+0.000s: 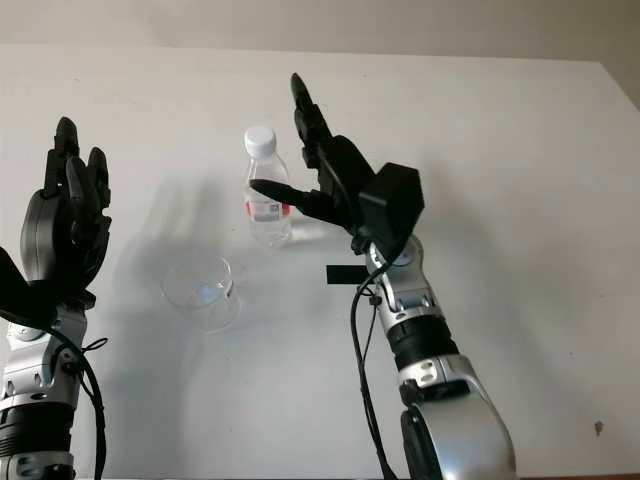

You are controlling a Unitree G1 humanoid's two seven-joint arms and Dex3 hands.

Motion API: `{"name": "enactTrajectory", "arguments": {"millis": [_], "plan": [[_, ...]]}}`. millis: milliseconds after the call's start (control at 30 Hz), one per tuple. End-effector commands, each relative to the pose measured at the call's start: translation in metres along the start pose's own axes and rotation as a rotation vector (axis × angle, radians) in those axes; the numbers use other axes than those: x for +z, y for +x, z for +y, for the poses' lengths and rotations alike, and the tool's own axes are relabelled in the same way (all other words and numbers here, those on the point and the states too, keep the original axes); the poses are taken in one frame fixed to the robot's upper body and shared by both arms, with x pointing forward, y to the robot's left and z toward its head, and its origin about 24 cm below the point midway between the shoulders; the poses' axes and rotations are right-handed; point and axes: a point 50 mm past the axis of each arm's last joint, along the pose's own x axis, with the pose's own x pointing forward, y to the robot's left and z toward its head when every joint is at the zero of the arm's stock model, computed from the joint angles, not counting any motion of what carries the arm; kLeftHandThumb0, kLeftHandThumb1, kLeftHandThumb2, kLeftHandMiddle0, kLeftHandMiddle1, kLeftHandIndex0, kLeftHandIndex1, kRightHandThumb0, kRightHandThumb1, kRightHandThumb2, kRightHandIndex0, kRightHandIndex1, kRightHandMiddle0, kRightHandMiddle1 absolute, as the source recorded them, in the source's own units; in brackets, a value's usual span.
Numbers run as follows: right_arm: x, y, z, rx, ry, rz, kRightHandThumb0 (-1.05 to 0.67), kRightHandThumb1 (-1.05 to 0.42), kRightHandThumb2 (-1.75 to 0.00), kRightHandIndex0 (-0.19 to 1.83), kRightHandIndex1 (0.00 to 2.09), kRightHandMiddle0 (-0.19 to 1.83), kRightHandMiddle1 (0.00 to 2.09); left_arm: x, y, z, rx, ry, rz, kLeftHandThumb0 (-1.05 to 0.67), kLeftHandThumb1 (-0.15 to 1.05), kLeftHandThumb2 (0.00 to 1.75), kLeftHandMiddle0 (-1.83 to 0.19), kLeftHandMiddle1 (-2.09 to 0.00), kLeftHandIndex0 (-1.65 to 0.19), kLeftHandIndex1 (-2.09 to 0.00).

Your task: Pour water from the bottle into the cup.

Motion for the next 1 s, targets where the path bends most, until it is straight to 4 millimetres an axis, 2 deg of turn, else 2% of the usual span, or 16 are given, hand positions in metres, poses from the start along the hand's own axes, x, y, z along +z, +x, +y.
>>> {"name": "enactTrajectory", "arguments": {"millis": [0, 467, 967], "plan": [[0.002, 0.007, 0.004, 0.011, 0.006, -0.009, -1.02, -0.88, -0.06, -0.19, 0.0, -0.19, 0.0, 0.002, 0.0, -0.001, 0.0, -0.001, -0.008, -0.82, 1.05, 0.64, 0.12, -0.06, 0.15, -0.06], [-0.018, 0.014, 0.014, 0.073, 0.188, 0.088, -0.94, -0.92, -0.06, -0.19, 0.0, -0.19, 0.0, 0.001, 0.0, -0.001, 0.0, -0.004, -0.006, -0.83, 1.05, 0.64, 0.12, -0.05, 0.15, -0.06], [-0.021, 0.018, 0.025, 0.199, 0.208, 0.13, -0.87, -0.91, -0.05, -0.19, 0.0, -0.19, 0.0, 0.0, 0.0, 0.0, 0.013, -0.003, -0.009, -0.82, 1.05, 0.65, 0.11, -0.06, 0.12, -0.07]]}}
